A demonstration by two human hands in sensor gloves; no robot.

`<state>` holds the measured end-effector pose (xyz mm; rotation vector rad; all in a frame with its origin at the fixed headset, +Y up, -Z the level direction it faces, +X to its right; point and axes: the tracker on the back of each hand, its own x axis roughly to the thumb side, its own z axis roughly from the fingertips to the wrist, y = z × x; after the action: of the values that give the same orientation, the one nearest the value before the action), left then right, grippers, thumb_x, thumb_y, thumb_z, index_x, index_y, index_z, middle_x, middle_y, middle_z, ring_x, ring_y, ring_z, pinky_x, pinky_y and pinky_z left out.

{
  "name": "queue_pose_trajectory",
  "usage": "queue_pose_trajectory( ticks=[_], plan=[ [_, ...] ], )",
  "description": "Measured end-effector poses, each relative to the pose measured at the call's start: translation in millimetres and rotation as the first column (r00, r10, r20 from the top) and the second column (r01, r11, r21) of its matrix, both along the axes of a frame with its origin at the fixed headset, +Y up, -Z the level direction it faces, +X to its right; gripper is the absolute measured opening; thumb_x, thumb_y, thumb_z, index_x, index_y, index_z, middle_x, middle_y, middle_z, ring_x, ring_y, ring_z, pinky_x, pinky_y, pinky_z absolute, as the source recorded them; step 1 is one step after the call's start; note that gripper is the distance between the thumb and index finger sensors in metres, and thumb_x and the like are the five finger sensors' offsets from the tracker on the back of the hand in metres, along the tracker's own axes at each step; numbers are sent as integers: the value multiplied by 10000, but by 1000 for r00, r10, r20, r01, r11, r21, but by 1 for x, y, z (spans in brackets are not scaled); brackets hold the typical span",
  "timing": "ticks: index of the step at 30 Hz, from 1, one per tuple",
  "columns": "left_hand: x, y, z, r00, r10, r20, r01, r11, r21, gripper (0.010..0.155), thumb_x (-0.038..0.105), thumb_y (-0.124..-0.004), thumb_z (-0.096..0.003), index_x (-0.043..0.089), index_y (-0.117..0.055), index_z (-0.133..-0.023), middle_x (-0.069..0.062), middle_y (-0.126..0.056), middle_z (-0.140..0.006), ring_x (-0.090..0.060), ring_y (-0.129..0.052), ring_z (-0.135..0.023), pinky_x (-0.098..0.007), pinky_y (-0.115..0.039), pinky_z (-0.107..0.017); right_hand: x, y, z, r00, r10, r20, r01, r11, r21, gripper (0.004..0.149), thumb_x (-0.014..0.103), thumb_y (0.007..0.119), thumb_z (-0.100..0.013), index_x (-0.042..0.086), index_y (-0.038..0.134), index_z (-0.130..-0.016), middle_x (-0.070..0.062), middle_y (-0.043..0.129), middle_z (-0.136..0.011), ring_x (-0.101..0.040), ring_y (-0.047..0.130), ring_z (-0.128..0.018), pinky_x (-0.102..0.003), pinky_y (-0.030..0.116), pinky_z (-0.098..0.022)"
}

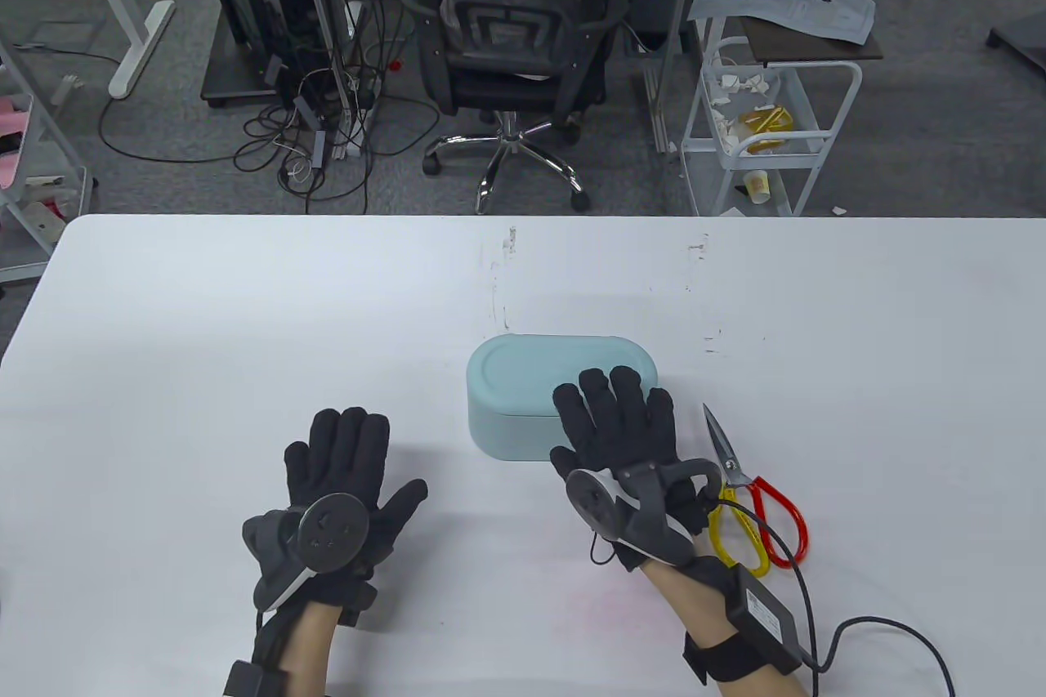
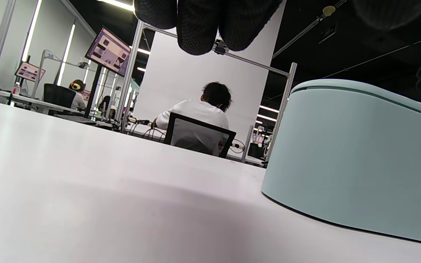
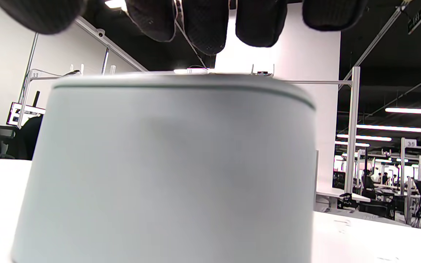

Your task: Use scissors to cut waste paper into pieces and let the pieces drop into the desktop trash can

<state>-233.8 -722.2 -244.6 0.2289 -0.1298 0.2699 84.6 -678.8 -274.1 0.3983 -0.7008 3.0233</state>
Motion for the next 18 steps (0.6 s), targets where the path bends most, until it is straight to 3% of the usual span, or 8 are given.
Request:
queue_pose_trajectory(
  ticks=[9, 18],
  plan=[
    [2, 5, 1, 1000, -17, 9, 17, 1000, 25, 868, 769, -568, -456, 262, -514, -1159, -90, -516, -1250, -377, -423, -1182, -633, -349, -792, 58, 22, 13, 1000, -24, -11, 23, 997, -76, 777, 754, 509, -349, 414, 490, -1048, 26, 411, -1151, -408, 391, -1103, -713, 401, -707],
    [5, 5, 0, 999, -30, 17, 29, 999, 34, 867, 767, -570, -455, 261, -522, -1157, -93, -528, -1247, -376, -433, -1181, -636, -352, -791, 135, 6, 29, 994, -72, 80, 81, 989, -123, 816, 778, 459, -332, 409, 461, -1060, 25, 413, -1156, -405, 368, -1110, -716, 395, -706]
  ],
)
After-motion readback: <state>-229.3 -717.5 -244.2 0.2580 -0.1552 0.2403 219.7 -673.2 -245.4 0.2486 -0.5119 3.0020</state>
